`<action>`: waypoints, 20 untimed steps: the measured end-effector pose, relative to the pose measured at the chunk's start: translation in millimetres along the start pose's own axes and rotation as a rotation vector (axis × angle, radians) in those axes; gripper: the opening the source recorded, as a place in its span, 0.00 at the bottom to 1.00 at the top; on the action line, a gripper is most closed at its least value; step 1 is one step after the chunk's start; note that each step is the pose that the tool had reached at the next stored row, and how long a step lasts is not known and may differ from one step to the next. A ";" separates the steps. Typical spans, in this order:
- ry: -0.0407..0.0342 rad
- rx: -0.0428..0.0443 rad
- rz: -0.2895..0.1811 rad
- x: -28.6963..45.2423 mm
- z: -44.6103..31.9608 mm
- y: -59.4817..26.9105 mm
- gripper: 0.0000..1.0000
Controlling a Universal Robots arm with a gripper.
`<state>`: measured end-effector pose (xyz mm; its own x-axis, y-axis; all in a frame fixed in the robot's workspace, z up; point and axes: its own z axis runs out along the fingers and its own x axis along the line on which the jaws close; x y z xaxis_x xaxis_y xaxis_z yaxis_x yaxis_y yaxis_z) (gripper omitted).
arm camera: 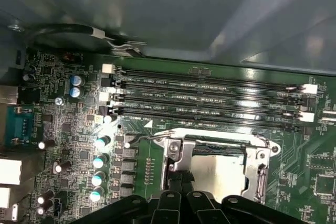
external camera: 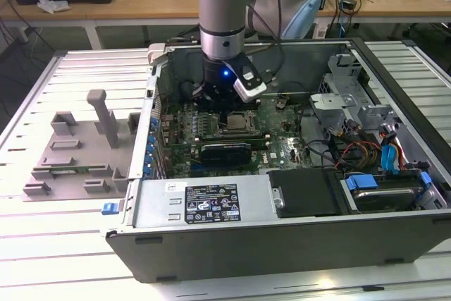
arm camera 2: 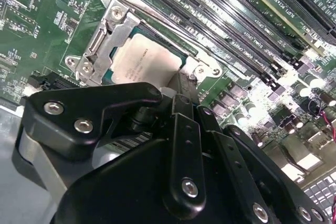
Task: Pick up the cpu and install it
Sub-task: 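Close the cpu cover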
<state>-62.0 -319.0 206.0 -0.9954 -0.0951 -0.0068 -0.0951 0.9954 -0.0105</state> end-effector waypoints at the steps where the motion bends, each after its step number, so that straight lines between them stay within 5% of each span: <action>1: -0.0005 0.0000 -0.002 2.4 0.0 0.7 0.11; 8: -0.0009 0.0018 -0.004 -4.5 -6.9 0.4 0.11; 13: -0.0040 -0.0295 -0.004 -3.5 -4.9 0.5 0.11; 20: -0.0038 -0.0294 -0.005 -1.1 1.1 0.8 0.11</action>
<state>-60.9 -318.1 204.9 -0.9950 -0.0997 -0.0106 -0.0999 0.9948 0.0188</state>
